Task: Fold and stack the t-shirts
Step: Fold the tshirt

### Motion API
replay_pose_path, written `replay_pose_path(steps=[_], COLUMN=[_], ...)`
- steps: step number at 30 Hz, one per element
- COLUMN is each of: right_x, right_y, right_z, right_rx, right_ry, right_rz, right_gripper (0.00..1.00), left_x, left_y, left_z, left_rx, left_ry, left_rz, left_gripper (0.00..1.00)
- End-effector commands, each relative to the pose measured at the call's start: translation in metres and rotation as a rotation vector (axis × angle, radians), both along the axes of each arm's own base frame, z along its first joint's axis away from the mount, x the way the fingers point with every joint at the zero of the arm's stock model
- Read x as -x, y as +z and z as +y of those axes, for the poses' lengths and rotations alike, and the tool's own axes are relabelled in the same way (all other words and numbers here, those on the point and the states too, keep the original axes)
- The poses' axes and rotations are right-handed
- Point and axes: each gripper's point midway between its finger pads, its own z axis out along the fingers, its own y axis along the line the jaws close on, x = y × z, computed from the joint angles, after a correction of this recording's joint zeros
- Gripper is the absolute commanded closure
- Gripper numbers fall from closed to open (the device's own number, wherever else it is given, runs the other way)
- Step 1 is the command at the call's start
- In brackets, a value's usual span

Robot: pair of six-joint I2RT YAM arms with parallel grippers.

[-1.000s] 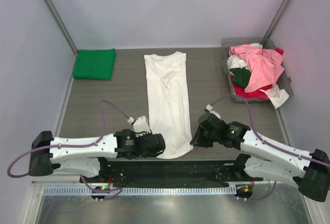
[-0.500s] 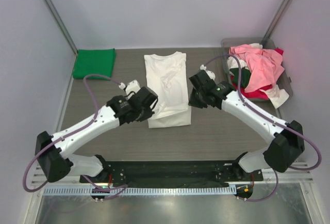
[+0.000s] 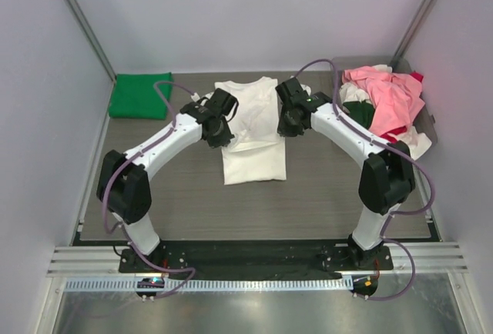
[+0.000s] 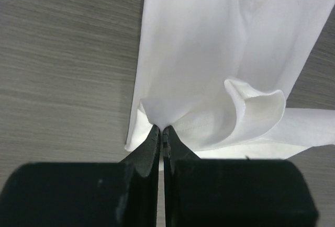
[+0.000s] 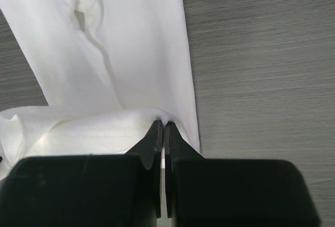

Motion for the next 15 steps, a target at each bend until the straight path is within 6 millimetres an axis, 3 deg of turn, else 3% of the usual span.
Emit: replay_pose_path(steps=[1, 11, 15], right_x=[-0.02, -0.045, -0.055], right_y=[0.005, -0.044, -0.057], right_z=[0.002, 0.001, 0.003], right_rx=[-0.002, 0.001, -0.008], right_ry=[0.025, 0.034, 0.041], right_rz=[-0.023, 0.06, 0.086], right_gripper=[0.99, 0.99, 0.99], left_x=[-0.018, -0.042, -0.049], left_y=[-0.001, -0.043, -0.057], left_z=[-0.004, 0.0, 0.001], left_rx=[0.023, -0.001, -0.005], left_ry=[-0.06, -0.069, -0.073], left_rz=[0.006, 0.092, 0.124], left_gripper=[1.0, 1.0, 0.92])
